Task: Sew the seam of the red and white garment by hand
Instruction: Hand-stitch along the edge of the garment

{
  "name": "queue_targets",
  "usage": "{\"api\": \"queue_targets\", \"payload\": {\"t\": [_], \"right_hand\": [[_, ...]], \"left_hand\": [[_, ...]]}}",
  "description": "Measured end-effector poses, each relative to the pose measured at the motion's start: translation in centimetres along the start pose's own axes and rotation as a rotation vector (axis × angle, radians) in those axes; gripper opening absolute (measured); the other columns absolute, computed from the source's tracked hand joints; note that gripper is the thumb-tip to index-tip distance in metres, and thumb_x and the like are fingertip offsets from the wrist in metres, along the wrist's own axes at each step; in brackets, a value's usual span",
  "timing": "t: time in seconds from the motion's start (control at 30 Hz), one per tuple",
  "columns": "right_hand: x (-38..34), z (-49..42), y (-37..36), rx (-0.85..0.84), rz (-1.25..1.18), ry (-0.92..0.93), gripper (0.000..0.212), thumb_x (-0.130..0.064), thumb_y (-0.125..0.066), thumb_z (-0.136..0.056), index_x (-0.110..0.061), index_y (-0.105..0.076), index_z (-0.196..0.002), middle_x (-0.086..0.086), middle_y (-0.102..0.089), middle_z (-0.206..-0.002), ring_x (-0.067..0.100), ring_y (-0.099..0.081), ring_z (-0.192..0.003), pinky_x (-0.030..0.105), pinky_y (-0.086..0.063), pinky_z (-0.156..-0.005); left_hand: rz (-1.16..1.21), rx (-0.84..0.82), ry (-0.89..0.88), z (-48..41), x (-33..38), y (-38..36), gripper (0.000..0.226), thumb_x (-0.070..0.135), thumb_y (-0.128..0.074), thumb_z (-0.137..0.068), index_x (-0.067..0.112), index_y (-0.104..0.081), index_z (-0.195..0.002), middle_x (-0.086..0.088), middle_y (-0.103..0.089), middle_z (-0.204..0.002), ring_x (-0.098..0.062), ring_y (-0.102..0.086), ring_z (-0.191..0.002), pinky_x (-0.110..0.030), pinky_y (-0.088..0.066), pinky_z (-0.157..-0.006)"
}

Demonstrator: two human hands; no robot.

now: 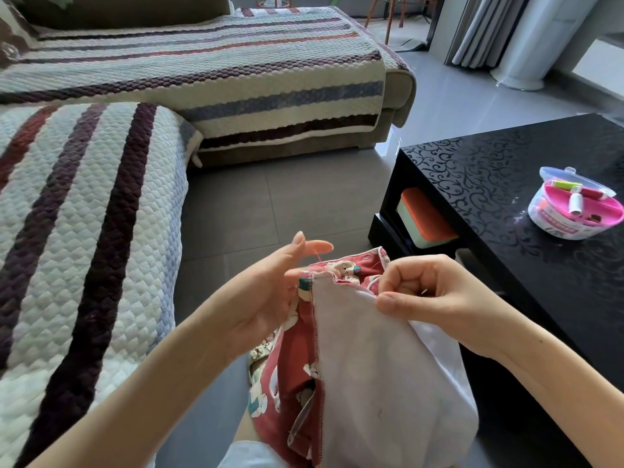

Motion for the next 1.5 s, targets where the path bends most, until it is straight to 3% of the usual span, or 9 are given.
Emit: {"api": "queue_targets", "payload": {"t": [0.07,0.2,0.43,0.63,0.8,1.0,1.13,1.37,1.5], "right_hand": [[-0.1,0.1,0.2,0.006,0.023,0.003,0.012,-0.018,-0.070,-0.074,-0.018,-0.066,-0.063,0.002,-0.043,-0.056,0.008,-0.035,-0.052,0.018,-0.028,-0.050],[-0.2,0.5,1.0,0.060,0.094,0.013,0.014,-0.017,-0.070,-0.073,-0.014,-0.064,-0.062,0.000,-0.044,-0.054,0.005,-0.036,-0.050,0.011,-0.030,-0.050],[-1.0,0.0,0.6,0.063,0.167,0.056,0.014,-0.026,-0.070,-0.078,-0.020,-0.072,-0.091,0.009,-0.024,-0.054,0.030,-0.021,-0.053,0.037,-0.020,-0.053],[-1.5,-0.1,0.3,0.050,0.179,0.050,0.016,-0.018,-0.078,-0.073,-0.012,-0.065,-0.065,-0.004,-0.027,-0.050,0.009,-0.021,-0.049,0.015,-0.021,-0.048],[-1.9,0.9,0.8,0.137,0.198,-0.009,0.027,-0.019,-0.079,-0.063,-0.012,-0.055,-0.052,-0.007,-0.030,-0.045,0.006,-0.022,-0.044,0.014,-0.020,-0.044],[-1.5,1.6,1.2,0.127,0.098,-0.134,0.038,-0.006,-0.088,-0.056,-0.011,-0.052,-0.049,-0.011,-0.048,-0.041,-0.001,-0.035,-0.039,0.007,-0.026,-0.042],[-0.7,1.7,1.2,0.035,0.085,-0.226,0.026,-0.017,-0.080,-0.056,-0.016,-0.056,-0.046,-0.008,-0.049,-0.043,-0.001,-0.037,-0.041,0.007,-0.028,-0.045],[-0.8,1.1,2.3,0.065,0.154,-0.188,0.020,-0.020,-0.075,-0.077,-0.008,-0.068,-0.092,-0.004,-0.052,-0.054,0.005,-0.045,-0.051,0.010,-0.032,-0.050],[-1.3,0.1,1.3,0.062,0.144,-0.074,0.018,-0.025,-0.072,-0.077,-0.014,-0.076,-0.090,0.017,-0.058,-0.068,0.018,-0.051,-0.065,0.017,-0.042,-0.058]], "left_hand": [[-0.163,-0.033,-0.018,0.3,-0.2,-0.3,0.042,0.044,-0.065,-0.081,0.016,-0.064,-0.113,-0.012,-0.071,-0.105,-0.021,-0.069,-0.086,-0.029,-0.057,-0.068],[-0.207,-0.036,-0.131,0.7,0.1,-0.3,0.039,0.001,-0.079,-0.068,0.004,-0.067,-0.104,-0.015,-0.072,-0.091,-0.019,-0.068,-0.078,-0.021,-0.054,-0.064],[-0.331,-0.052,-0.321,1.8,1.2,-1.6,0.017,0.005,-0.079,-0.070,0.000,-0.069,-0.083,-0.009,-0.071,-0.076,-0.014,-0.065,-0.068,-0.019,-0.052,-0.061],[-0.409,-0.003,-0.429,2.7,2.2,-2.0,0.013,0.016,-0.073,-0.080,0.004,-0.068,-0.080,-0.003,-0.062,-0.066,-0.012,-0.053,-0.058,-0.019,-0.040,-0.051],[-0.339,-0.020,-0.362,3.1,1.5,-2.3,0.013,0.016,-0.061,-0.079,0.004,-0.068,-0.077,0.005,-0.066,-0.062,-0.003,-0.060,-0.054,-0.012,-0.045,-0.050],[-0.195,-0.064,-0.221,2.7,0.4,-2.5,0.005,0.012,-0.067,-0.078,0.007,-0.068,-0.080,-0.008,-0.064,-0.066,-0.012,-0.060,-0.054,-0.017,-0.048,-0.048],[-0.225,-0.067,-0.184,2.5,-0.1,-2.5,0.005,0.019,-0.064,-0.074,0.020,-0.068,-0.076,-0.005,-0.057,-0.060,-0.013,-0.051,-0.050,-0.017,-0.042,-0.044],[-0.330,-0.034,-0.159,1.9,0.0,-2.1,0.007,0.018,-0.064,-0.088,0.011,-0.064,-0.087,-0.010,-0.057,-0.075,-0.025,-0.047,-0.062,-0.023,-0.039,-0.047],[-0.261,-0.048,-0.144,1.8,0.1,-2.7,0.008,0.002,-0.050,-0.092,0.000,-0.057,-0.090,-0.001,-0.059,-0.065,-0.004,-0.054,-0.051,-0.013,-0.042,-0.044]]}}
Point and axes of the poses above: each hand's wrist, its own z-axis away from the middle knuckle, its own y-axis out of the back of the hand, x = y × z, the point moved 7 cm from there along -z, towards the middle knuckle
